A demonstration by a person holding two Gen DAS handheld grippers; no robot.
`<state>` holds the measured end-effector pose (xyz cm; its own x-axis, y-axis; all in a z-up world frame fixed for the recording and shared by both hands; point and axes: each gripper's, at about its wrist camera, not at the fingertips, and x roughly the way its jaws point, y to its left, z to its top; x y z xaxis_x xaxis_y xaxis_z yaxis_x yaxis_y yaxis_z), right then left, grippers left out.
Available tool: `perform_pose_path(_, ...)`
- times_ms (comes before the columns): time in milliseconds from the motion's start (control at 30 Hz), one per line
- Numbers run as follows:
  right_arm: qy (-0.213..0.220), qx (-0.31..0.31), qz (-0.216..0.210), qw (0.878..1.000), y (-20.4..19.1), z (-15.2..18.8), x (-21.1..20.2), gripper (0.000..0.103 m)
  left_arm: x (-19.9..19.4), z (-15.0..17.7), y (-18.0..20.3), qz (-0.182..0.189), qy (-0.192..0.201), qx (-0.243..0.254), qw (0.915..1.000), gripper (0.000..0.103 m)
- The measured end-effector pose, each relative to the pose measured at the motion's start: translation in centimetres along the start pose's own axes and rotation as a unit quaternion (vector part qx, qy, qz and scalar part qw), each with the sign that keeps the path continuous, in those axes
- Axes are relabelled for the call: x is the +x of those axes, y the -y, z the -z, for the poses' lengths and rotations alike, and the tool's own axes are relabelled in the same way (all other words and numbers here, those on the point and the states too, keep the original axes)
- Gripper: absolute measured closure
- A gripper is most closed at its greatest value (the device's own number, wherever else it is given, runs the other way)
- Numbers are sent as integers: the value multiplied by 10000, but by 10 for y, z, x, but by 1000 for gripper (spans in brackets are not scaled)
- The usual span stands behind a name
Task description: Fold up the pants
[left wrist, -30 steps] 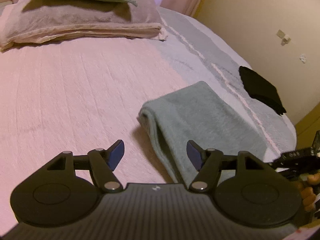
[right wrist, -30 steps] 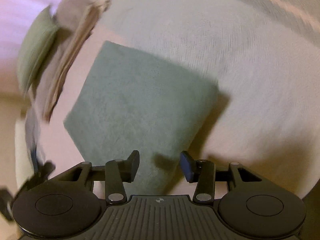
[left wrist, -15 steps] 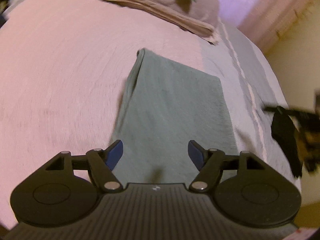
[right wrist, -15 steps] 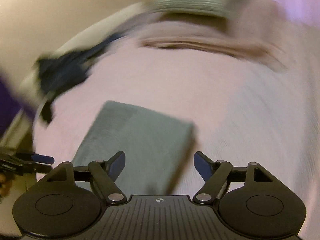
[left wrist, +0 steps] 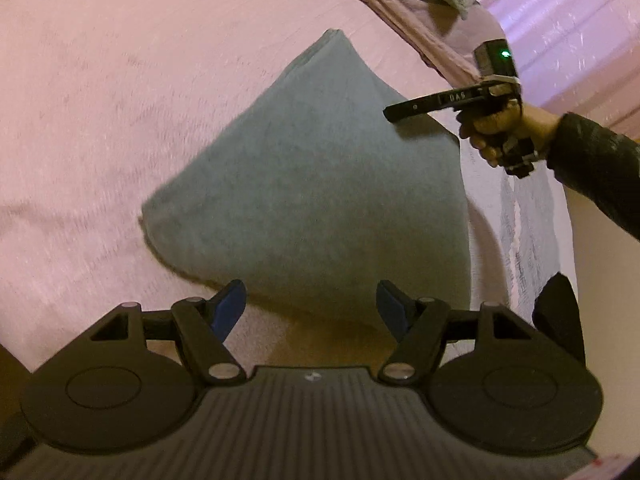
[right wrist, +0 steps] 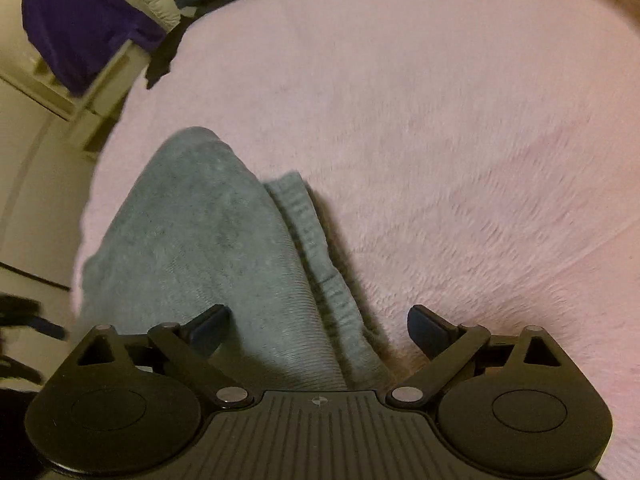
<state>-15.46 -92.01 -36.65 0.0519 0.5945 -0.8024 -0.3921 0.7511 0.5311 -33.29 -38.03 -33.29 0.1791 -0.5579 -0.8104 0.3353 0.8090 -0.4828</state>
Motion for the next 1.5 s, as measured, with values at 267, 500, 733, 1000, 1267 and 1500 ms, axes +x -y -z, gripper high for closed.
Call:
perform_pose_path(267,-133,1288,-930,9872,34,5,13,43,22,12,-6,223,178,-500,9983,36)
perform_pose_path(500,873,1832,-492,9779,4,47,-46,70,32,4,-3,291,194,-529,9980,36)
perform_pose_path(733,2128,3589,279,9084,-44,183,-109,71,43,-38,14,508,165,243,9983,35)
perform_pose_path(1000,3721,6419,785,6658,-176,383,-107,72,86,-95,71,1004,-396,1816,9774,35)
perform_pose_path(1267,3669,5515,1162,7401,-169,415,-119,58,127,-96,86,1226,-1014,2033,9661,31)
perform_pose_path(1500,3442,4723,1157,8032,-131,402,-103,28,157,-99,74,1544,-1651,2013,9531,31)
